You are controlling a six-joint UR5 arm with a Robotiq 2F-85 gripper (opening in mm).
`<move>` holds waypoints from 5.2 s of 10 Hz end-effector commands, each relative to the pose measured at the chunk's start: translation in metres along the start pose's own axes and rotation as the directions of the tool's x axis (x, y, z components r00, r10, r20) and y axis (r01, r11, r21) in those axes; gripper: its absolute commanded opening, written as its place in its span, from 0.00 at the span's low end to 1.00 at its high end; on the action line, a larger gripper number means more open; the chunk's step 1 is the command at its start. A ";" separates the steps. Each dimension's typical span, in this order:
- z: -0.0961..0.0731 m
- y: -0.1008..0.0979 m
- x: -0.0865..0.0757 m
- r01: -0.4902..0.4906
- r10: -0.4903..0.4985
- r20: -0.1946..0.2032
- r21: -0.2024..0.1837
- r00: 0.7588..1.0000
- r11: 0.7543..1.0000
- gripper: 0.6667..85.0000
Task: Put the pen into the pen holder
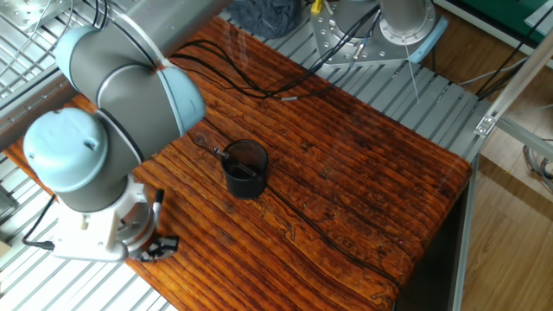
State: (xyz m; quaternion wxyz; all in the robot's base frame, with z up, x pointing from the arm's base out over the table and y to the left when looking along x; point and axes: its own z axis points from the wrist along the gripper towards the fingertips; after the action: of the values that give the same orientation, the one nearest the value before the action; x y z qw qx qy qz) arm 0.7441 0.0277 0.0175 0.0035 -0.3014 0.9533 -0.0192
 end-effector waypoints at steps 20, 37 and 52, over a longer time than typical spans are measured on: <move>-0.069 -0.013 -0.006 -0.041 0.037 0.108 0.035 0.993 0.999 0.01; -0.175 0.059 -0.072 -0.255 0.323 0.298 -0.247 0.898 0.935 0.01; -0.164 0.033 -0.049 -0.264 0.287 0.246 -0.122 0.926 0.957 0.01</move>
State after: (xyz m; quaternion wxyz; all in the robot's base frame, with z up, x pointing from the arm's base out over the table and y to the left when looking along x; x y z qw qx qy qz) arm 0.7655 0.0953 0.1805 0.1260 -0.1621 0.9761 0.0716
